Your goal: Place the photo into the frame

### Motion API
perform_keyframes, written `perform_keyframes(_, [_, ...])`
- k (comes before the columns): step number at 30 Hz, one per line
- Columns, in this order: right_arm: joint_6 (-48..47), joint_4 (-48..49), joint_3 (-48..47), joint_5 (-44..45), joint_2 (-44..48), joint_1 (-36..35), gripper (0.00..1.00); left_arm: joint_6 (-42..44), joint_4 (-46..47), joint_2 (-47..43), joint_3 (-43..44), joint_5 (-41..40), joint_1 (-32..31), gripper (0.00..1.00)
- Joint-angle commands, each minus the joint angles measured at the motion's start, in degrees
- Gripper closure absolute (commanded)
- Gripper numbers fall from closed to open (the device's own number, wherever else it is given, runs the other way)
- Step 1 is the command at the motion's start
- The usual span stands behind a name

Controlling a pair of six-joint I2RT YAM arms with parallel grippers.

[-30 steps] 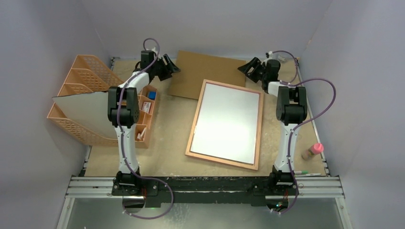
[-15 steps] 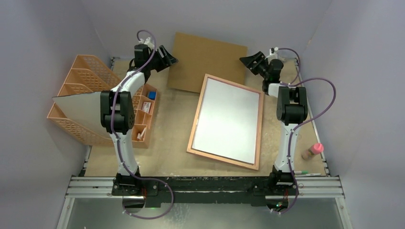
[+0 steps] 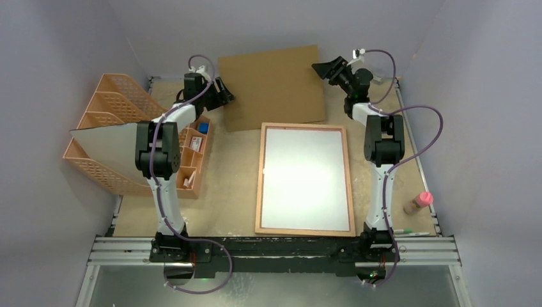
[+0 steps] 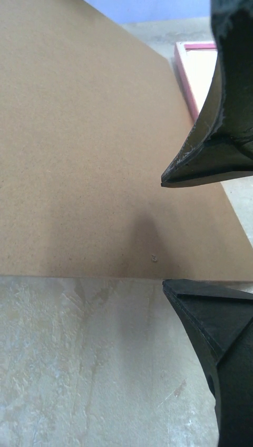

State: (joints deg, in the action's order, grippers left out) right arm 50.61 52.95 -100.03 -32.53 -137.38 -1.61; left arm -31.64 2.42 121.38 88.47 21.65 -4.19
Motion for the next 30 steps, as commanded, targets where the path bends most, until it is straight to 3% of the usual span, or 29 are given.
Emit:
perform_keyframes(1, [-0.76, -0.94, -4.4, -10.33, -1.53, -6.63, 0.23, 0.02, 10.67, 0.52, 0.08, 6.8, -4.27, 0.36])
perform_keyframes(8, [-2.63, -3.0, -5.66, -8.75, -1.74, -6.75, 0.23, 0.55, 10.83, 1.57, 0.06, 4.54, -4.26, 0.36])
perform_keyframes(19, [-1.88, -7.05, -7.16, -6.03, 1.46, -6.95, 0.23, -2.36, 11.55, 0.32, 3.54, 7.28, -4.27, 0.36])
perform_keyframes(30, [-1.73, -18.05, -8.43, -2.28, 6.78, -7.01, 0.23, -7.05, 6.36, 0.62, 10.58, 10.94, -4.26, 0.38])
